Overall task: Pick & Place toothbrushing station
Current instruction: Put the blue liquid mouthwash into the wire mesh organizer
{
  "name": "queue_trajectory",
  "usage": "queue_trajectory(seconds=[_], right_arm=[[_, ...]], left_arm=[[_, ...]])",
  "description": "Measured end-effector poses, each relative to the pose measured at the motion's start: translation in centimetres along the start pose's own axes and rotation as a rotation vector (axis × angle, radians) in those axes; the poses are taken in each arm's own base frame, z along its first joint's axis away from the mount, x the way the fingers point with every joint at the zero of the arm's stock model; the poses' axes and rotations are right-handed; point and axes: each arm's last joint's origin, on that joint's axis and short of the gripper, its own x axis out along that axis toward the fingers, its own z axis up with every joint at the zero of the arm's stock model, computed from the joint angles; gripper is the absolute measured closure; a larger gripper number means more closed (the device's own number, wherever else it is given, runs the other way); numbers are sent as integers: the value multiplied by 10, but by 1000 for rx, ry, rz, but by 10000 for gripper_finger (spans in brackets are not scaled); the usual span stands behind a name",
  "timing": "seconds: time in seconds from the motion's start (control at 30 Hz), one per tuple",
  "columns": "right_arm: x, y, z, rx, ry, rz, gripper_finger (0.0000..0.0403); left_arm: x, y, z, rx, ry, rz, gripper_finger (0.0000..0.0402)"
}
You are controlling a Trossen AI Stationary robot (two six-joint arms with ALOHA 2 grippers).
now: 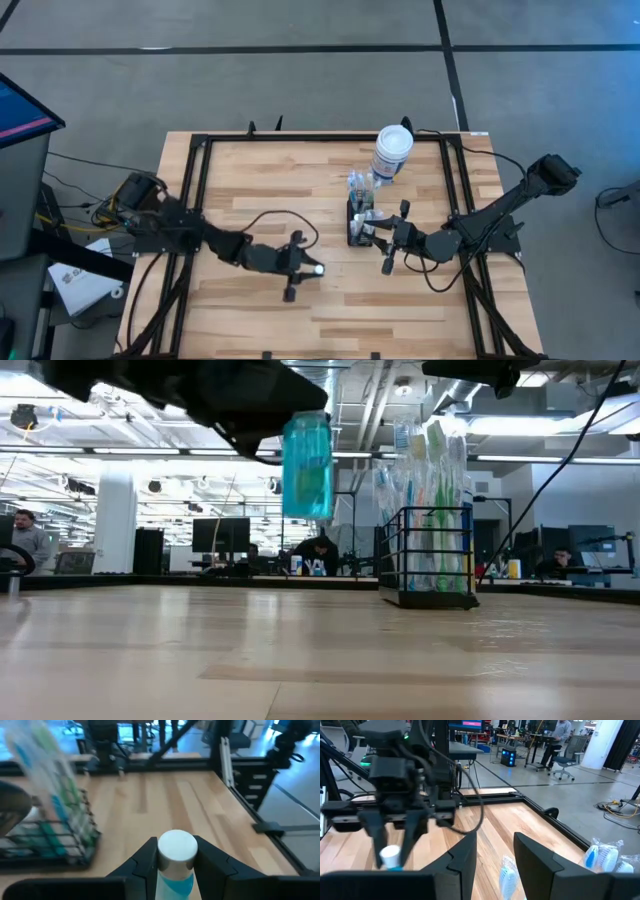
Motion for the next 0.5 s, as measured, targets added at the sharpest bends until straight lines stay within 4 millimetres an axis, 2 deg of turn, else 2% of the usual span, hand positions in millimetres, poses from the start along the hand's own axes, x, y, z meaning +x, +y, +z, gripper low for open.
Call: queue_trajectory(seconds=[0.2, 0.5], right_arm=[[0, 0, 0, 0, 0, -1, 282], [0, 0, 0, 0, 0, -1, 282]], left_arm=[[4, 26, 9, -9, -20, 74, 311], [11, 63, 12, -37, -19, 155, 311]])
